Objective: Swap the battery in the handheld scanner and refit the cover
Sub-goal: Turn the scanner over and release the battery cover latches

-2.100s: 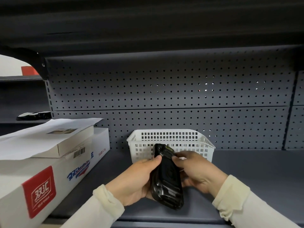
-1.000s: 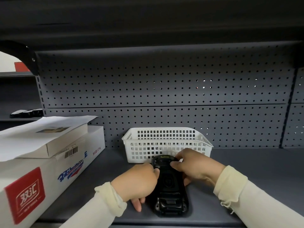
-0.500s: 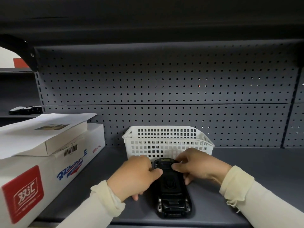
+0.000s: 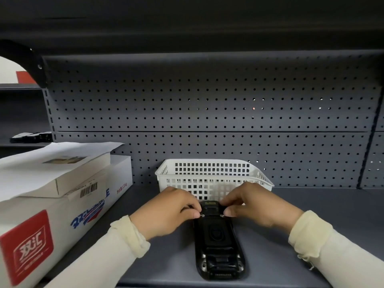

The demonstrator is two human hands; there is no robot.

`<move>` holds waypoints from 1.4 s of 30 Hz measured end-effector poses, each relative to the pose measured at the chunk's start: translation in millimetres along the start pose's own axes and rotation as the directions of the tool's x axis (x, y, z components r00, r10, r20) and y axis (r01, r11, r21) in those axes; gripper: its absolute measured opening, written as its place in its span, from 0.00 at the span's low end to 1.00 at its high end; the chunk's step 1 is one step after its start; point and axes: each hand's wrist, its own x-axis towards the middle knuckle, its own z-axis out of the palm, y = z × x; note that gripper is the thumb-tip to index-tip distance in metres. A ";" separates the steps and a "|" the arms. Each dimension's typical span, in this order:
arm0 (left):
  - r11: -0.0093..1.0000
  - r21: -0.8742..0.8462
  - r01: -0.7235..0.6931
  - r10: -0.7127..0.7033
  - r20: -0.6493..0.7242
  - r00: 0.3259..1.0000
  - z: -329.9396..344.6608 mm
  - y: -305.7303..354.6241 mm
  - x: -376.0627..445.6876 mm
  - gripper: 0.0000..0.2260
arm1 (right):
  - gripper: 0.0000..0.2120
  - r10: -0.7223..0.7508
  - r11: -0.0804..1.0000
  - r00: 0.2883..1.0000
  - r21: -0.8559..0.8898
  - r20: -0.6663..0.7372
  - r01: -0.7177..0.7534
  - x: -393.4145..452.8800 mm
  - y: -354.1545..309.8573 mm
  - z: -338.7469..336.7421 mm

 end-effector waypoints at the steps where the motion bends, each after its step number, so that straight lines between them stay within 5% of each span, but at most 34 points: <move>1: 1.000 0.011 -0.010 0.010 -0.006 1.000 -0.1 0.5 0.6 0.10 | 0.14 -0.008 1.000 1.000 -0.020 -0.007 0.007 0.9 0.4 -0.2; 17: 0.979 0.176 -0.107 0.106 0.016 0.994 2.8 -3.4 5.6 0.12 | 0.12 -0.190 0.959 0.982 -0.217 -0.011 0.183 -2.7 1.6 2.7; 35: 0.884 0.390 -0.257 0.297 -0.046 0.954 13.1 -12.8 1.6 0.11 | 0.12 -0.213 0.917 0.976 -0.351 -0.033 0.188 -4.5 -1.6 9.6; 42: 0.941 0.308 -0.143 0.183 -0.105 0.977 13.8 -5.1 -0.5 0.09 | 0.12 -0.156 0.952 0.985 -0.276 -0.074 0.131 -13.0 -5.1 7.4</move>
